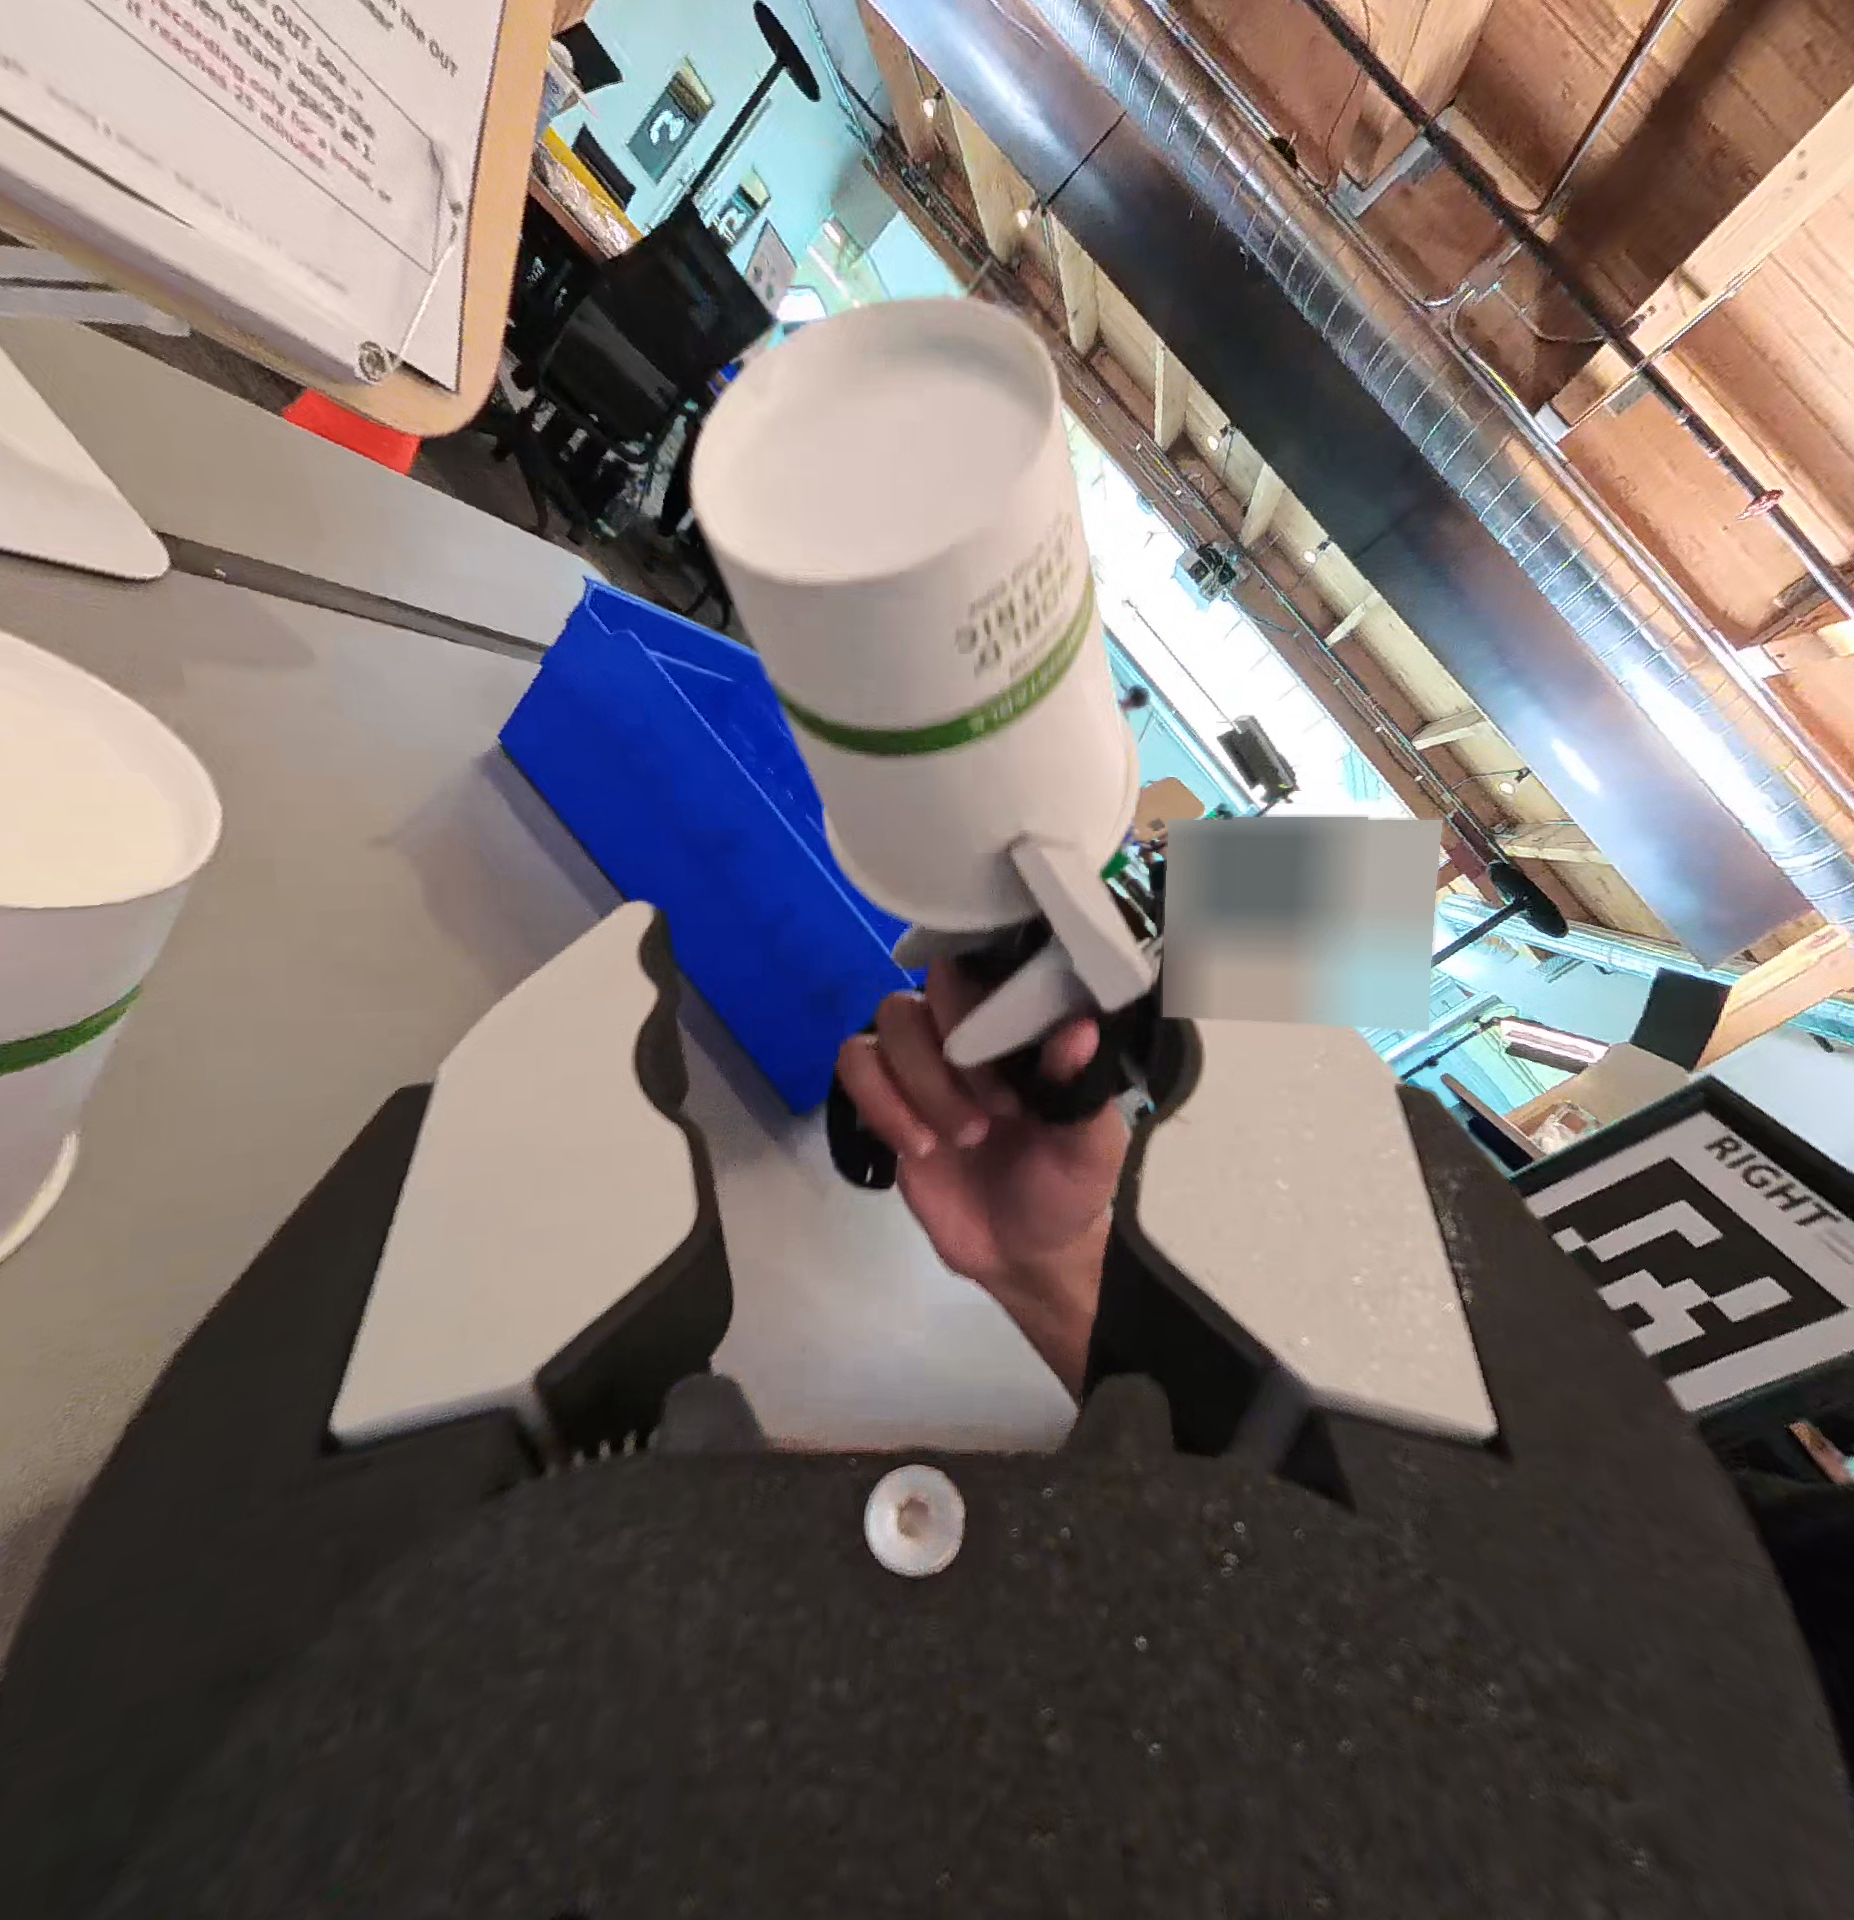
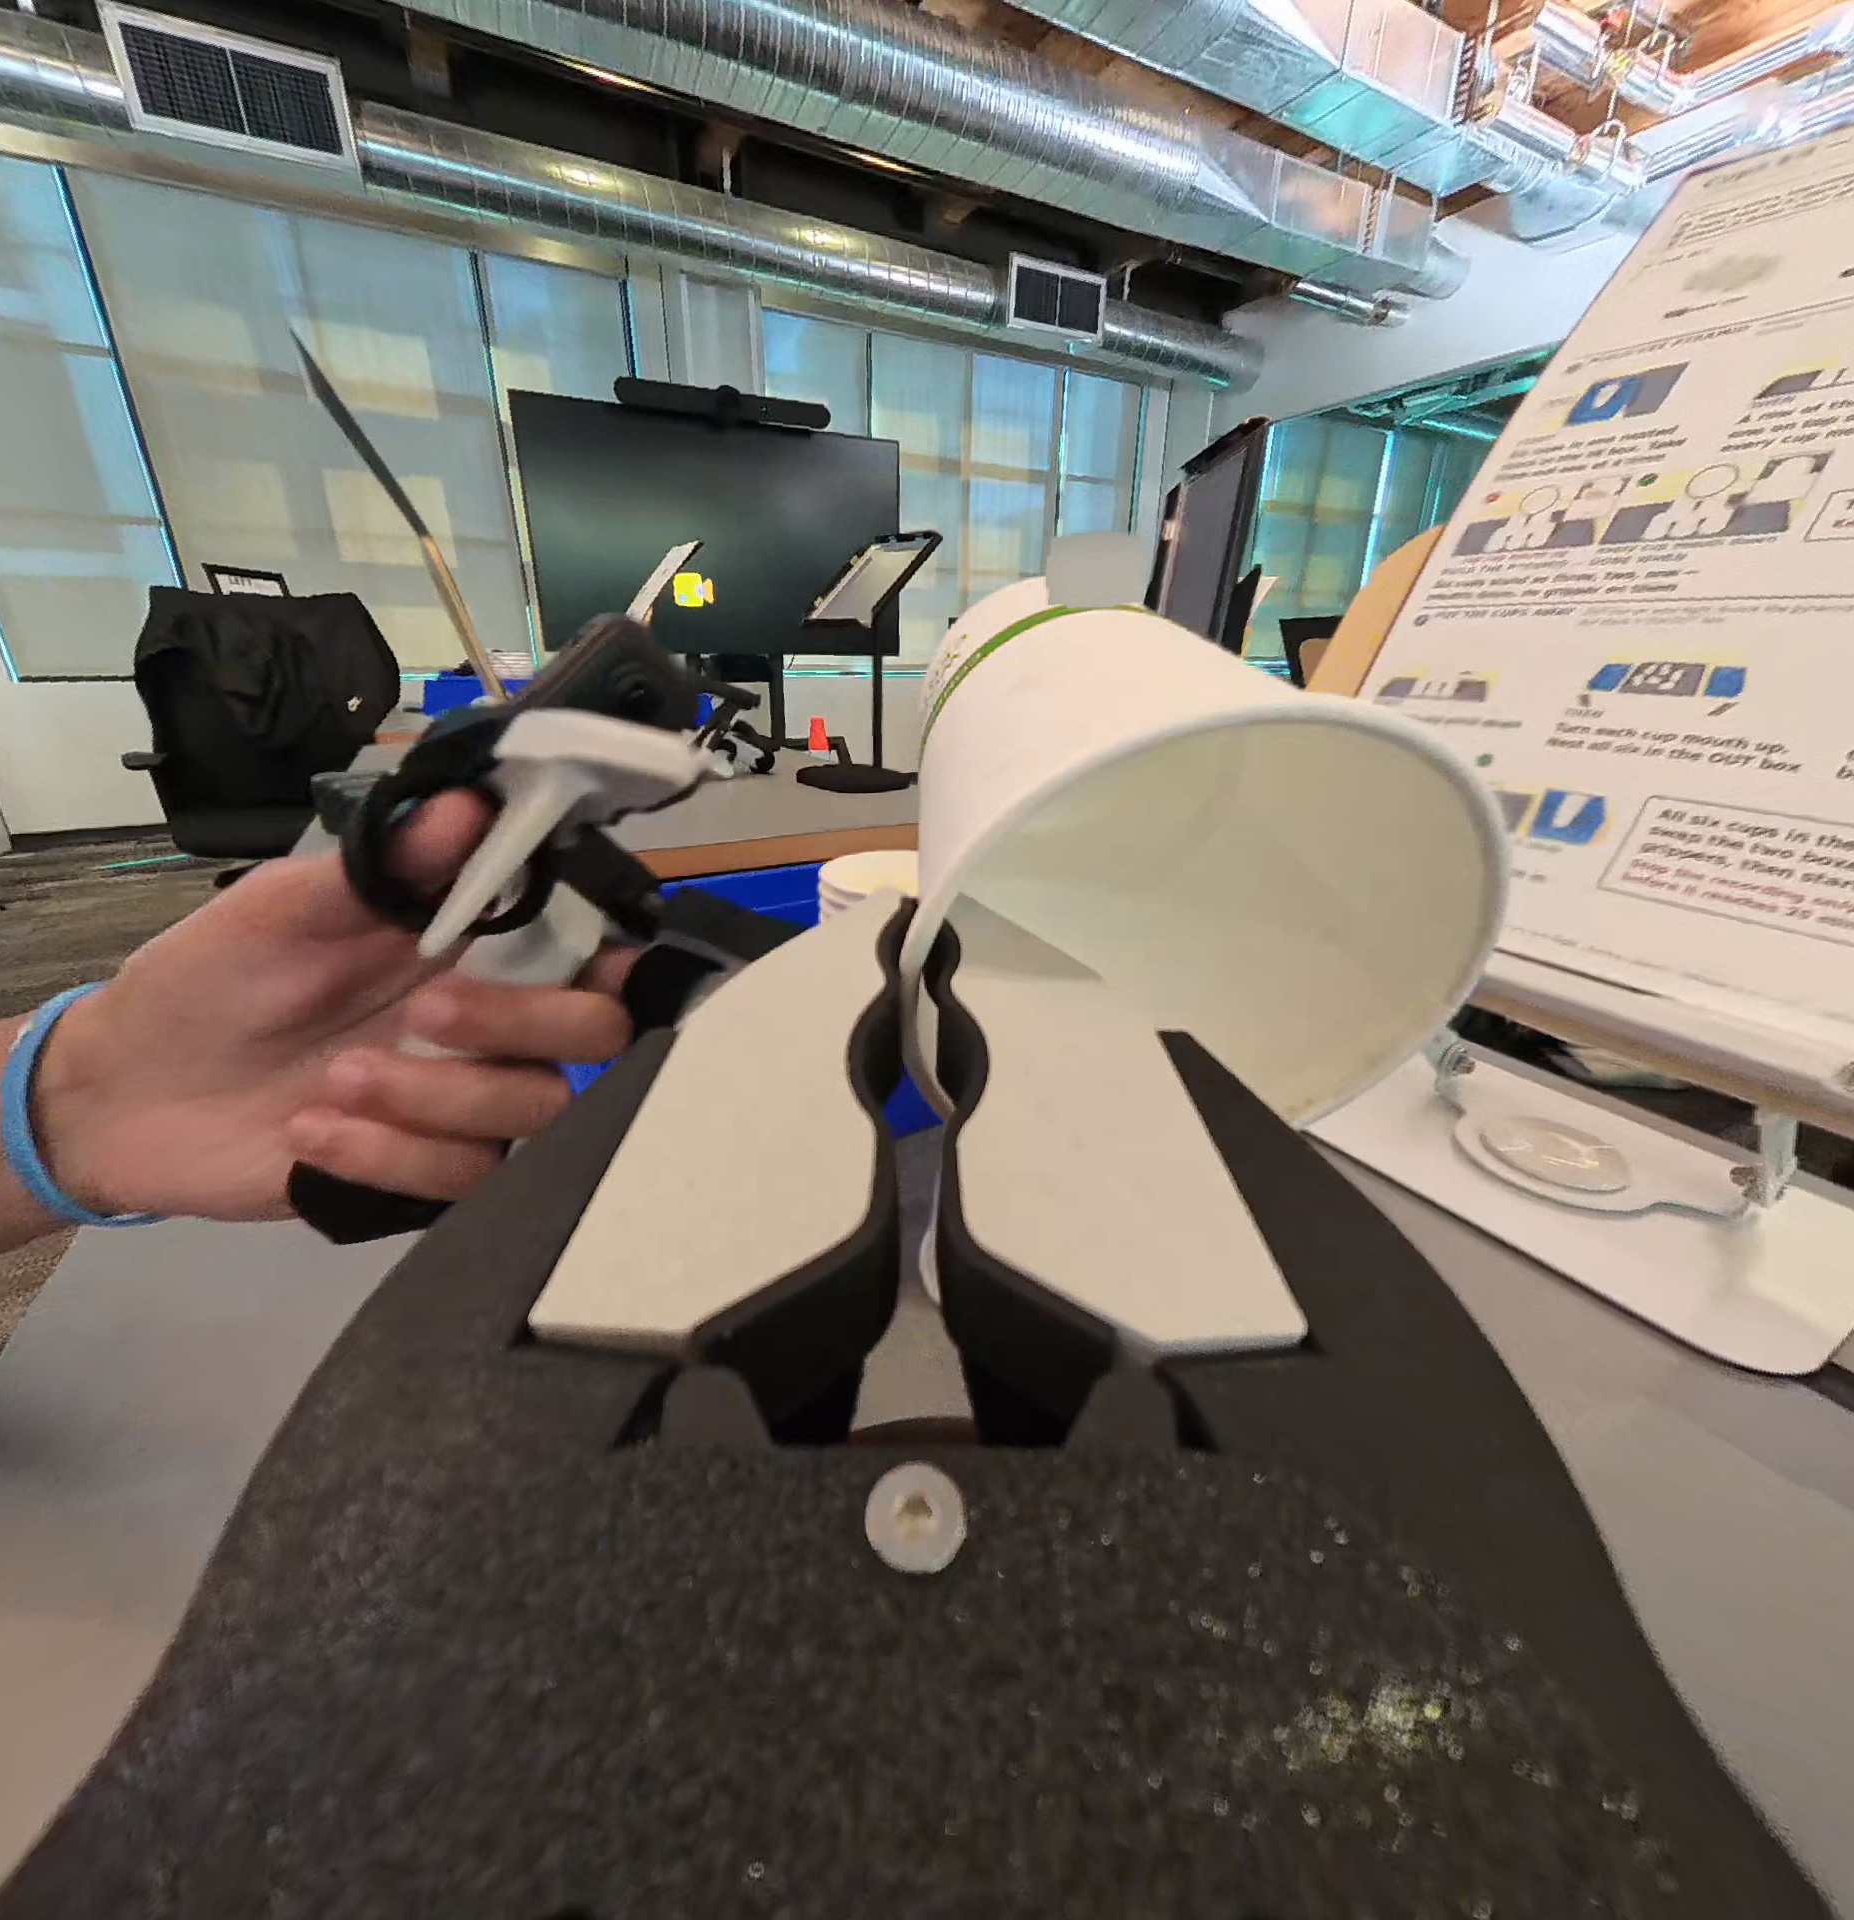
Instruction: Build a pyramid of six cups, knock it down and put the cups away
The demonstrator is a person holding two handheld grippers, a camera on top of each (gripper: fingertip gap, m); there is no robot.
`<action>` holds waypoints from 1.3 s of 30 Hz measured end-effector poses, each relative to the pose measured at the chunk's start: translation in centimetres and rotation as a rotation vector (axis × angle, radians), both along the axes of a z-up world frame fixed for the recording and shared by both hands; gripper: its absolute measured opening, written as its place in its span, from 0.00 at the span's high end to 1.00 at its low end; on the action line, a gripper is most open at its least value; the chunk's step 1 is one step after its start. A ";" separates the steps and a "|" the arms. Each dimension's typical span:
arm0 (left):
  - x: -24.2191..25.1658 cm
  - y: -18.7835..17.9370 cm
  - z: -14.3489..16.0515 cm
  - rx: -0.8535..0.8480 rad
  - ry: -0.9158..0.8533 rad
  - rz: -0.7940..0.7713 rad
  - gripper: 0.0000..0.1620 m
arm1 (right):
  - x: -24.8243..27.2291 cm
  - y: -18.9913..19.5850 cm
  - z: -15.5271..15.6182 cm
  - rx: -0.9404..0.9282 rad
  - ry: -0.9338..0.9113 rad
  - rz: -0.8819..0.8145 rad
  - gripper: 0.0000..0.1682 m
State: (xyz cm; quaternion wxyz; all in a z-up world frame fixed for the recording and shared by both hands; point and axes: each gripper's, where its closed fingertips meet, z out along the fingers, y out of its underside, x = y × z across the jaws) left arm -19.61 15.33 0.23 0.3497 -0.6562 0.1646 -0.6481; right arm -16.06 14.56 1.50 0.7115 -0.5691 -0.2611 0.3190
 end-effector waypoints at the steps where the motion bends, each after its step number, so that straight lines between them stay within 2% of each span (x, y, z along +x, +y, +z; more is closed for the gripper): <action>1: 0.4 0.1 -0.1 -0.015 -0.006 -0.011 0.46 | -0.6 -0.4 -0.5 0.008 -0.009 -0.001 1.00; 4: 1.0 0.2 -0.4 -0.060 -0.054 -0.027 0.48 | -2.4 -1.3 -1.7 0.024 -0.055 0.001 1.00; 7: 0.7 0.3 -0.4 -0.069 -0.105 -0.044 0.57 | -3.6 -1.8 -2.6 0.040 -0.116 0.002 1.00; 12: 0.3 0.2 -0.8 -0.002 -0.055 -0.057 0.58 | -4.3 -2.1 -3.5 -0.020 -0.139 0.049 0.98; 13: 0.3 0.2 -0.9 0.009 -0.046 -0.060 0.58 | -4.4 -2.3 -3.7 -0.033 -0.148 0.066 0.94; 15: -0.1 0.2 -0.7 0.028 -0.041 -0.059 0.58 | -4.3 -2.6 -4.4 -0.084 -0.179 0.093 0.76; 19: -1.2 0.5 -1.0 0.112 0.059 -0.044 0.58 | -3.3 -4.7 -6.0 -0.171 -0.323 0.195 0.74; 21: -1.6 0.5 -1.4 0.203 0.159 -0.038 0.58 | -2.1 -5.3 -5.4 -0.189 -0.386 0.203 0.75; 24: -1.7 -0.3 -2.3 0.342 0.310 -0.061 0.58 | -0.4 -5.3 -2.7 -0.213 -0.429 0.215 0.73; 25: -1.5 -0.7 -2.5 0.379 0.343 -0.076 0.58 | -0.1 -5.2 -1.6 -0.221 -0.441 0.230 0.70; 27: -1.1 -1.5 -2.7 0.424 0.382 -0.115 0.58 | -0.1 -4.8 -0.3 -0.285 -0.490 0.293 0.55; 30: -0.4 -2.6 -3.1 0.457 0.414 -0.169 0.58 | -0.6 -3.5 0.1 -0.325 -0.700 0.358 0.48; 34: 0.2 -3.6 -4.1 0.500 0.474 -0.217 0.58 | -1.9 -2.1 -0.4 -0.430 -0.967 0.482 0.46; 39: 0.6 -4.1 -5.8 0.550 0.576 -0.247 0.58 | -2.7 -2.8 -2.5 -0.581 -1.378 0.647 0.45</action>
